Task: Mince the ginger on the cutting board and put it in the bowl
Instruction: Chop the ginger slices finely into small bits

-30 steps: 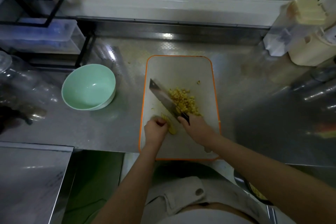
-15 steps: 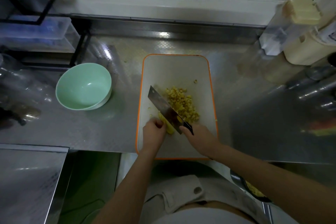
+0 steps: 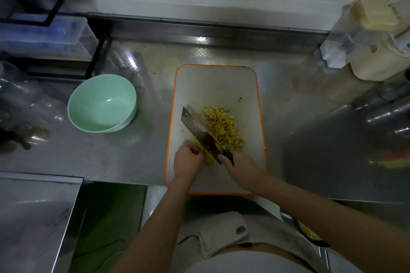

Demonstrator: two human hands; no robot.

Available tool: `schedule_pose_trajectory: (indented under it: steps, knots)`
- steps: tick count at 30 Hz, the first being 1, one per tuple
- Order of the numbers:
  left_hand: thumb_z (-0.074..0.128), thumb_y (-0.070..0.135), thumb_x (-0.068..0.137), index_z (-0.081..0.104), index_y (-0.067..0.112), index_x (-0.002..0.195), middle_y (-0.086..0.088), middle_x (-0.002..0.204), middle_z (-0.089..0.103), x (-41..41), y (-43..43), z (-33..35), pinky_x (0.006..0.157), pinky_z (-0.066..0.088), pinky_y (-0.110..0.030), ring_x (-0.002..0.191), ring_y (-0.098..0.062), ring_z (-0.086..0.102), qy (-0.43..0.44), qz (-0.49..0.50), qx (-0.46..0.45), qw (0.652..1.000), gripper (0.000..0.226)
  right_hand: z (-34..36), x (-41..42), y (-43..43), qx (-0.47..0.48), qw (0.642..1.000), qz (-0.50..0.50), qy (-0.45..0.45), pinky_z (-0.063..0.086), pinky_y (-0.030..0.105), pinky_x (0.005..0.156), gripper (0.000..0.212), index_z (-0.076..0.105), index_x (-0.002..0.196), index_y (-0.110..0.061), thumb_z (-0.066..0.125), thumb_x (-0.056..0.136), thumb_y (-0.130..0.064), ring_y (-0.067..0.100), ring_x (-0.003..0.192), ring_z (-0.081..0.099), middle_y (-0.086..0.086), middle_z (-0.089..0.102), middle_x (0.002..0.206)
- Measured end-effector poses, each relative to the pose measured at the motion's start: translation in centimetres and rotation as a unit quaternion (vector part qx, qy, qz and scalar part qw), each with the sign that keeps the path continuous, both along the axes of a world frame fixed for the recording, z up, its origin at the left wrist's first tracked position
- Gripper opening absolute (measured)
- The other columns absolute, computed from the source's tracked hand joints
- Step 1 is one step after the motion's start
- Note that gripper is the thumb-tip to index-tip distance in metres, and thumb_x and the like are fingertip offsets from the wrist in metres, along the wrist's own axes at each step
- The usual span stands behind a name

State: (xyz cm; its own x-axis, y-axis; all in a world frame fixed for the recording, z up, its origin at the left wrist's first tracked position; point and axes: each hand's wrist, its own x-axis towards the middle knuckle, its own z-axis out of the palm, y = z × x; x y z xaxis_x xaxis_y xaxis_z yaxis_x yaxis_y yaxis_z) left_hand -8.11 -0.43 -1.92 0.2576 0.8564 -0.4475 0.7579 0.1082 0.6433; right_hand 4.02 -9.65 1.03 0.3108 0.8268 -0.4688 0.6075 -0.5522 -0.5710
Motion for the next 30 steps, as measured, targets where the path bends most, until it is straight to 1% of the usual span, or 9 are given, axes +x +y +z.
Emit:
schedule_pose_trajectory:
  steps: [3,8,10,13,16,19,23,26,30]
  knots:
    - [0.059,0.015,0.082,0.058,0.011,0.065,0.004,0.057,0.049,0.1,0.2,0.0,0.046,0.028,-0.021,0.061,-0.014,0.048,0.006,-0.002,-0.006,1.000,0.017,0.1,0.2,0.2,-0.020,1.000,0.008,0.004,0.026,0.019,0.044,0.034,0.049,0.074,-0.014,0.041,0.098,-0.037,0.007,0.051,0.041,-0.004,0.042,0.059]
    - [0.059,0.013,0.082,0.056,0.012,0.064,0.004,0.057,0.048,0.1,0.3,-0.2,0.045,0.027,-0.019,0.059,-0.013,0.047,0.008,0.002,-0.010,1.000,0.018,0.1,0.4,0.7,-0.028,0.999,0.017,0.013,0.027,0.020,0.044,0.035,0.050,0.077,-0.011,0.041,0.098,-0.038,0.009,0.050,0.040,-0.003,0.042,0.058]
    - [0.059,0.014,0.082,0.056,0.012,0.066,0.005,0.058,0.047,0.1,0.3,-0.2,0.046,0.028,-0.019,0.057,-0.009,0.045,0.010,-0.001,-0.010,1.000,0.017,0.0,0.3,0.9,-0.027,0.999,0.014,0.013,0.029,0.022,0.044,0.036,0.049,0.074,-0.012,0.042,0.098,-0.038,0.010,0.049,0.042,-0.002,0.043,0.058]
    - [0.059,0.012,0.081,0.056,0.011,0.063,0.003,0.057,0.047,0.2,0.3,-0.1,0.049,0.030,-0.025,0.059,-0.014,0.046,0.009,0.001,-0.009,1.000,0.018,-0.7,-0.2,0.9,-0.018,1.000,0.009,0.009,0.030,0.024,0.044,0.037,0.044,0.065,-0.018,0.043,0.098,-0.036,0.010,0.048,0.041,-0.002,0.043,0.057]
    - [0.059,0.011,0.079,0.052,0.014,0.056,0.002,0.055,0.047,0.2,0.2,0.0,0.050,0.030,-0.025,0.058,-0.015,0.046,0.010,0.001,-0.014,1.000,0.024,-1.9,-0.9,0.5,-0.008,1.000,0.014,-0.004,0.028,0.023,0.045,0.033,0.046,0.075,-0.014,0.042,0.098,-0.036,0.008,0.049,0.039,-0.004,0.041,0.058]
    - [0.059,0.013,0.080,0.062,0.009,0.067,-0.002,0.065,0.056,0.1,0.1,0.0,0.057,0.034,-0.025,0.065,-0.016,0.051,0.009,0.003,-0.012,1.000,0.014,-2.2,-0.3,0.5,0.007,1.000,0.008,0.015,0.025,0.018,0.044,0.032,0.046,0.074,-0.016,0.043,0.098,-0.036,0.006,0.050,0.040,-0.006,0.042,0.059]
    - [0.059,0.014,0.081,0.066,0.009,0.072,-0.004,0.072,0.061,-0.1,0.0,0.1,0.059,0.036,-0.024,0.067,-0.013,0.052,0.003,0.011,-0.012,1.000,0.012,-1.6,1.0,0.9,0.024,0.999,0.005,0.043,0.032,0.017,0.045,0.037,0.038,0.062,-0.025,0.045,0.098,-0.032,0.003,0.049,0.036,-0.007,0.039,0.057]
    - [0.059,0.015,0.082,0.065,0.009,0.072,-0.006,0.073,0.062,-0.2,-0.1,0.3,0.060,0.036,-0.024,0.069,-0.015,0.053,0.010,0.007,-0.003,1.000,0.013,-2.0,0.5,1.5,0.040,0.999,-0.001,0.037,0.032,0.017,0.047,0.034,0.054,0.072,-0.013,0.045,0.097,-0.035,0.009,0.053,0.045,-0.003,0.048,0.061]
    - [0.058,0.016,0.085,0.056,0.012,0.070,0.006,0.062,0.050,-0.2,-0.5,0.5,0.048,0.029,-0.018,0.061,-0.010,0.048,0.009,0.005,0.008,1.000,0.016,-1.4,0.1,2.2,0.053,0.997,-0.017,0.045,0.027,0.018,0.042,0.033,0.054,0.081,-0.007,0.044,0.098,-0.033,0.005,0.049,0.038,-0.006,0.041,0.057]
